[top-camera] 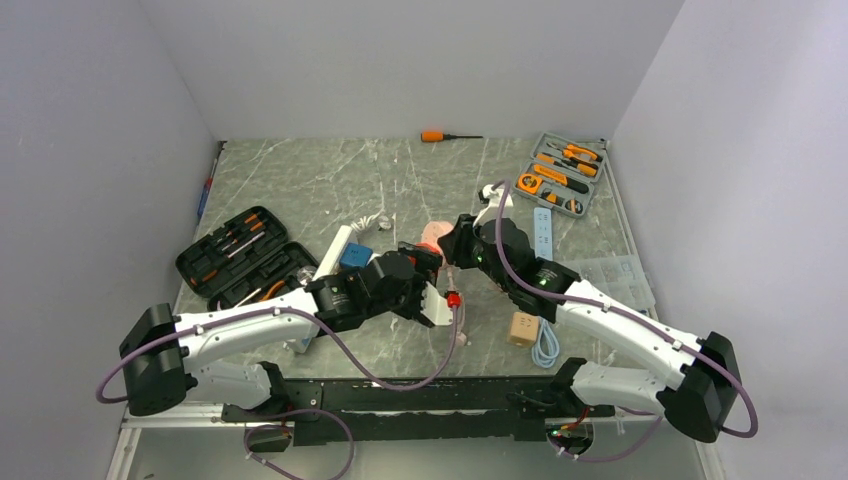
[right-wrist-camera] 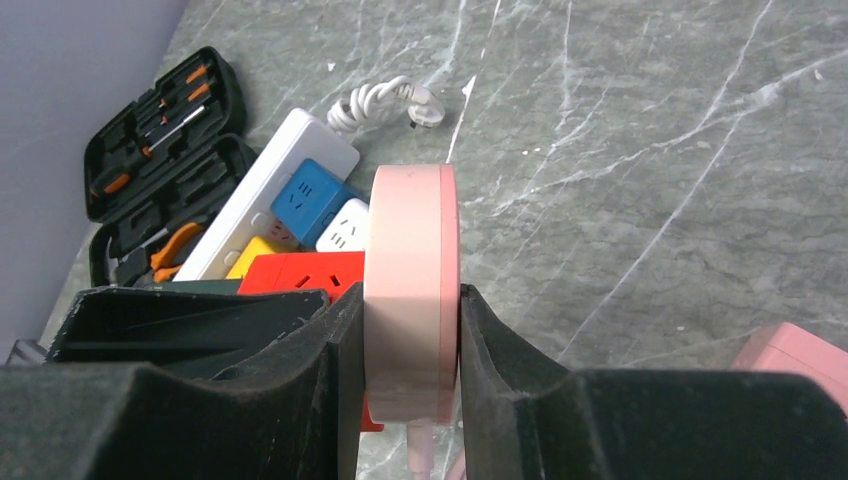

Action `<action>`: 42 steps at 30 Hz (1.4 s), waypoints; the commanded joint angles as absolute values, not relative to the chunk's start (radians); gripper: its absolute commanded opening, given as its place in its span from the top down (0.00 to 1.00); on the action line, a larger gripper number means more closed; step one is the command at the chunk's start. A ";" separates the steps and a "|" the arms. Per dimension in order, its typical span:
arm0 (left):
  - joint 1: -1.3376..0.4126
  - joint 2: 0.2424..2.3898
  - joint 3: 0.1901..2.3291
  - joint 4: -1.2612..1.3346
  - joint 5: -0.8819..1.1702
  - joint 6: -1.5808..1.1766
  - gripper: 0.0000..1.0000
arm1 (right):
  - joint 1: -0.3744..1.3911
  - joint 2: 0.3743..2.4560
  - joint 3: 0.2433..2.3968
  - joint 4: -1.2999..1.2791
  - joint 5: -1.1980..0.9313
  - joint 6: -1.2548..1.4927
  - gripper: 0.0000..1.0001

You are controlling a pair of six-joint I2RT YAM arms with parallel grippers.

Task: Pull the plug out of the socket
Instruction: Remove the plug from the socket.

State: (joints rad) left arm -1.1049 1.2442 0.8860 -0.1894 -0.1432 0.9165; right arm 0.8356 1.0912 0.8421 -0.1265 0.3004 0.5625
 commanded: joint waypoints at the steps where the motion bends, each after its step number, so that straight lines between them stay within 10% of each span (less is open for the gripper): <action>1: -1.111 1.252 0.868 -0.098 -0.232 0.972 0.01 | 0.848 1.037 0.877 0.036 0.277 0.623 1.00; 12: -1.108 1.242 0.872 -0.047 -0.280 0.997 0.88 | 0.860 1.041 0.860 0.014 0.265 0.643 0.93; 17: -1.108 1.238 0.885 -0.046 -0.269 0.994 0.95 | 0.862 1.061 0.844 0.028 0.255 0.675 0.44; 21: -1.110 1.233 0.903 -0.057 -0.265 0.986 0.97 | 0.862 1.102 0.846 0.074 0.247 0.684 0.26; 42: -1.109 1.219 0.958 -0.011 -0.260 0.988 1.00 | 0.859 1.340 0.861 0.266 0.214 0.722 0.37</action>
State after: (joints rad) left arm -1.0904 1.2537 0.8642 -0.1745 -0.3153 0.9703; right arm 0.8406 1.2987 0.8356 0.1246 0.2794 0.6716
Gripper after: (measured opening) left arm 0.685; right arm 0.639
